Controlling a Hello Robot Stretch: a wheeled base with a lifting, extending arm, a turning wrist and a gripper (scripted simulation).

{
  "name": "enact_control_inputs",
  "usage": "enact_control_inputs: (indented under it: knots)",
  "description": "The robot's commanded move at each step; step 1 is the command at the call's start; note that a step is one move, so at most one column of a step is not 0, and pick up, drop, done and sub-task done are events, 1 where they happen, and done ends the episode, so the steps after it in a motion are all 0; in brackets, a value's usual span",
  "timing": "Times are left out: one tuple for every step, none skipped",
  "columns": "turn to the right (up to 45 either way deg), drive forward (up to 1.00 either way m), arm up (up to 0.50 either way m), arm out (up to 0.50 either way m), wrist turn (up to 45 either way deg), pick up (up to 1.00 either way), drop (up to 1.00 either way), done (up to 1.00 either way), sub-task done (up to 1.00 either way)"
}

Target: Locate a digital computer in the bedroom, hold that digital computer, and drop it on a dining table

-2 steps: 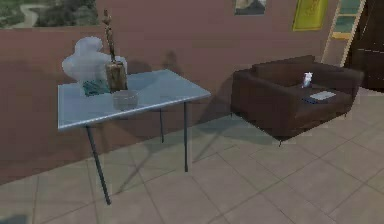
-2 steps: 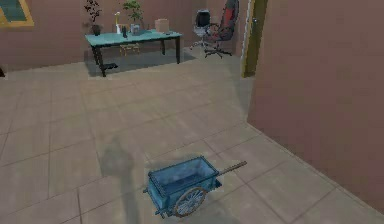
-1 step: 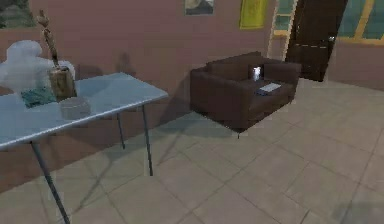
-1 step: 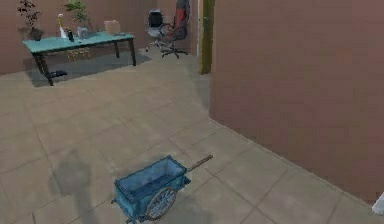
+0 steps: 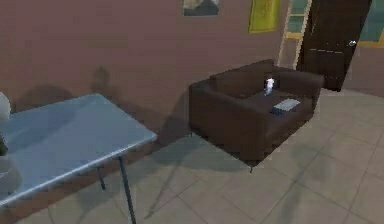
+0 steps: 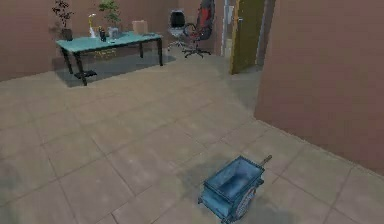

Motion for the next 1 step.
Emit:
enact_control_inputs:
  knots:
    - [45.0, 0.00, 0.00, 0.00, 0.0, 0.00, 0.00, 0.00, 0.00]
